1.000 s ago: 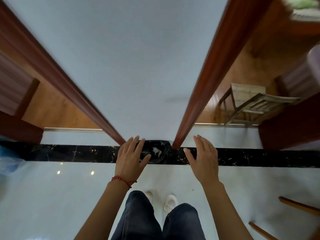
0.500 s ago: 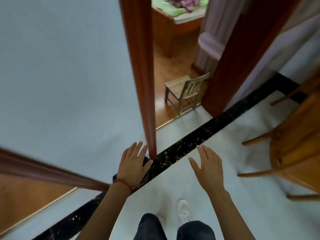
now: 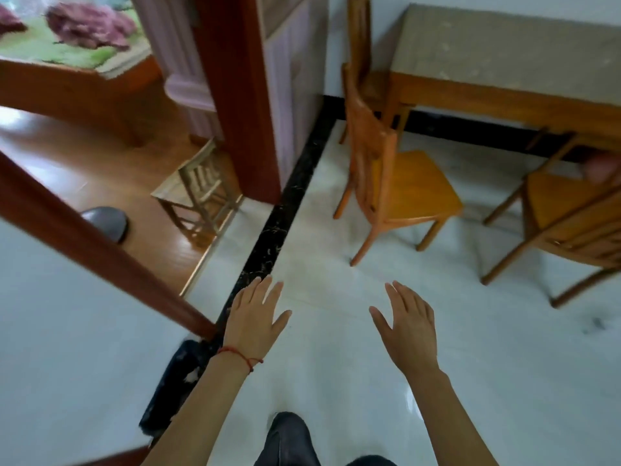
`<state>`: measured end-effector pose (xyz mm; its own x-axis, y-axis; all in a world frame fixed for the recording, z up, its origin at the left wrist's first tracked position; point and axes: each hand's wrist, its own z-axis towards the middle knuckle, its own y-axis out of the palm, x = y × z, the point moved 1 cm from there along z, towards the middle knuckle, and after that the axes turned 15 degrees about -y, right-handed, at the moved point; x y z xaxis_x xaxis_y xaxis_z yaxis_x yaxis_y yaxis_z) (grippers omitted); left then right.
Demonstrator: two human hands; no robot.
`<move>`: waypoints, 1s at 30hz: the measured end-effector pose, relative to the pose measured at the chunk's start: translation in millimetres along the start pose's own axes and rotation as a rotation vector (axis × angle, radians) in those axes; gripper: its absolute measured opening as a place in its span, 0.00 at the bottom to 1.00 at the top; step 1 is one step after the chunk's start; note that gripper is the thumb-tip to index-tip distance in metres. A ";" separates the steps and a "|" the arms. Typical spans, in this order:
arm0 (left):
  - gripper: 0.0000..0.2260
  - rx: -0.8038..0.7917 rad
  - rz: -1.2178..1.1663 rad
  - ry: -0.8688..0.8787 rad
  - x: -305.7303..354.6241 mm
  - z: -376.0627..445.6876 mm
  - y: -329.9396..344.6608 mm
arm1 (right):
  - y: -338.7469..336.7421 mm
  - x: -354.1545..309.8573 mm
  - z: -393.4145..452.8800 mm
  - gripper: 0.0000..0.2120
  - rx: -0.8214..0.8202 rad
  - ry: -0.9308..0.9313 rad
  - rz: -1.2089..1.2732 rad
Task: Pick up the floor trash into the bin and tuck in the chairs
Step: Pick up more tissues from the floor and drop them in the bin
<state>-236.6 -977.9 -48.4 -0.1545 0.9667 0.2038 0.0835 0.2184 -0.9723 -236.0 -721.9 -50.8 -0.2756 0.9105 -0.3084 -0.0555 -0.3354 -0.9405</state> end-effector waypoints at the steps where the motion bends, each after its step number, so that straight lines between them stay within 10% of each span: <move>1: 0.34 -0.004 0.008 0.040 22.9 -2.2 5.5 | -8.1 17.8 -15.2 0.35 0.011 0.037 -0.002; 30: 0.22 -0.183 0.023 1.144 634.8 -30.9 162.8 | -157.1 399.6 -344.4 0.30 0.350 1.242 -0.168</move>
<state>-290.7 -324.5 -73.7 0.8218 0.5061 0.2617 0.2305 0.1248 -0.9650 -6.8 -222.0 -75.5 0.8159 0.4978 -0.2942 -0.3005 -0.0697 -0.9512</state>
